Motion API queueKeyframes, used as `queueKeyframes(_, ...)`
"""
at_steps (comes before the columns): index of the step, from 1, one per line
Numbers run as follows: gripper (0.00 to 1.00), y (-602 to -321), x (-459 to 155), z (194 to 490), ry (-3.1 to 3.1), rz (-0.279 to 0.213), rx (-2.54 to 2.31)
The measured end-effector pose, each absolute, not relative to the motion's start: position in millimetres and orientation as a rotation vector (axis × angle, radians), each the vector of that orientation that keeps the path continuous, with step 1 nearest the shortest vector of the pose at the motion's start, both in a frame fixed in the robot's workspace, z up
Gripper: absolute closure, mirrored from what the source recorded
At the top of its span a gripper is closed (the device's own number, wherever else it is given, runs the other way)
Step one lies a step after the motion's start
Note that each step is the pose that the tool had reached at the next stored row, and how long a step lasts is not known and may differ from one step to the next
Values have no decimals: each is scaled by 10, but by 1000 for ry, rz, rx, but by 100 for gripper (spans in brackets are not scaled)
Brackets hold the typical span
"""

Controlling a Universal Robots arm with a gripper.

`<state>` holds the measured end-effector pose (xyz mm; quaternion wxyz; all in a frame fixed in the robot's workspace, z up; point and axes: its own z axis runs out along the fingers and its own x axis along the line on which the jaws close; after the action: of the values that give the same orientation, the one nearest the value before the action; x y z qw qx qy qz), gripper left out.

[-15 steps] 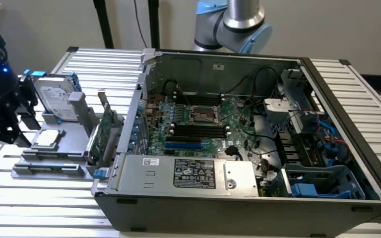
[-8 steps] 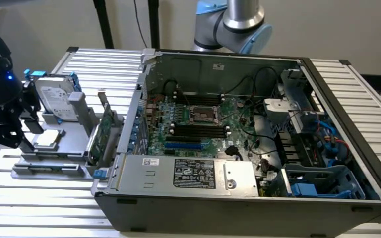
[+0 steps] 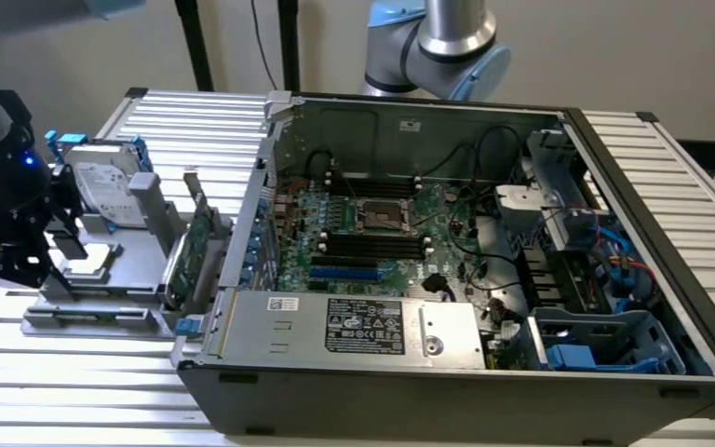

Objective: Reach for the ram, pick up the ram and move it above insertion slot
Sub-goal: 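Pick up the ram and move it above insertion slot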

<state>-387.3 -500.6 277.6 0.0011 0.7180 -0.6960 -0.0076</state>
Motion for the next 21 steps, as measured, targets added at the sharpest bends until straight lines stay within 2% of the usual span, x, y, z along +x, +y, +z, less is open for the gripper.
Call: queueKeyframes(21, 52, -5006, -3897, 2394, -2191, -24, 2248)
